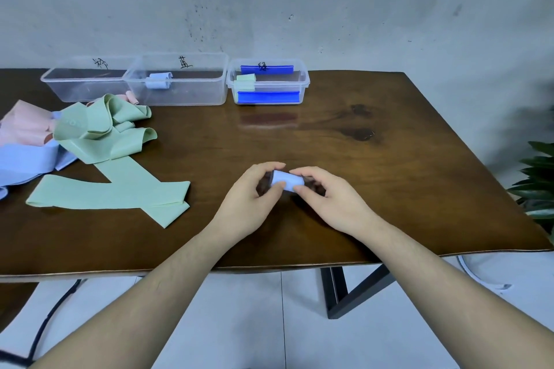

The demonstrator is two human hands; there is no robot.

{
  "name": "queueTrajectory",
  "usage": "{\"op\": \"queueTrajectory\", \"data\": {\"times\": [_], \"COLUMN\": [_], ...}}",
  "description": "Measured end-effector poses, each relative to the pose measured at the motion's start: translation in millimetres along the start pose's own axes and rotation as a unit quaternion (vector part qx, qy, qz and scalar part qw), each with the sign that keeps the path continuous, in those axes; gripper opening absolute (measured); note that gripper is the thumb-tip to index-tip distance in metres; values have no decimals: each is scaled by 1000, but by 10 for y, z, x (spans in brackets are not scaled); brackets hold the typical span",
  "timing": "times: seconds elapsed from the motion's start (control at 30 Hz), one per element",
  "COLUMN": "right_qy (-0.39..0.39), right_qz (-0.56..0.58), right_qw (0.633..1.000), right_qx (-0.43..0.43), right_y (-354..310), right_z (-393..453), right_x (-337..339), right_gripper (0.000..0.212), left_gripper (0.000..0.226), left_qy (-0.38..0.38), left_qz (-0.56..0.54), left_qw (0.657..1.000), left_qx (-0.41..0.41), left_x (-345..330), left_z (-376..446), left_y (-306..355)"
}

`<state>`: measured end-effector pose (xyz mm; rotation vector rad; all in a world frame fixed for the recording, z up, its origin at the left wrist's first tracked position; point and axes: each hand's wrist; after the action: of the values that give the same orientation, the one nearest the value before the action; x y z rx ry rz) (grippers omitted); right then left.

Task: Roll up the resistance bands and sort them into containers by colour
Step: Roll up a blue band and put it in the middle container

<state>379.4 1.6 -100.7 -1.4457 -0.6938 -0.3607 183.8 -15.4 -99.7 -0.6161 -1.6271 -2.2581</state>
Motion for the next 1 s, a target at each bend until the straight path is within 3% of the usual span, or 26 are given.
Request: {"op": "queueTrajectory", "data": {"times": [0.13,0.27,0.33,0.43,0.6,0.7,1.0], "right_qy": [-1,1,-4,-36,-73,-72,-52], "right_qz": [87,106,98,59,-65,-102,-80], "right_qw": [996,994,995,997,993,986,989], "right_qx": [-8,9,23,40,73,108,113], "right_y": [-197,-398,-506,-664,-949,-1114,-1426], "right_z": [29,90,136,222,401,520,925], "right_x": [-70,-166,-211,-252,-362,-481,-780], "right_gripper": [25,27,32,49,79,71,63], "left_gripper": [36,40,41,42,50,51,43], "left_qy": [65,116,129,131,81,69,77], "left_qz": [-190,-426,-486,-512,-512,-496,-513], "left_qw": [975,886,850,833,836,845,825], "left_qx": [94,145,159,165,179,187,222], "left_x": [61,201,324,525,848,1021,1460], "left_z": [-31,-46,-28,-18,-49,-32,147], "left_y": [42,109,95,20,-99,-175,-396]}}
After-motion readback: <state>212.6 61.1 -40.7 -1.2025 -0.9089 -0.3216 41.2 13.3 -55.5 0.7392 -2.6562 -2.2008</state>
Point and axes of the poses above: each hand's wrist, its own z-axis towards the middle knuckle, its own x-axis out of the back of the hand, y = z × x, and after that the axes turned 9 degrees about -x, right-handed
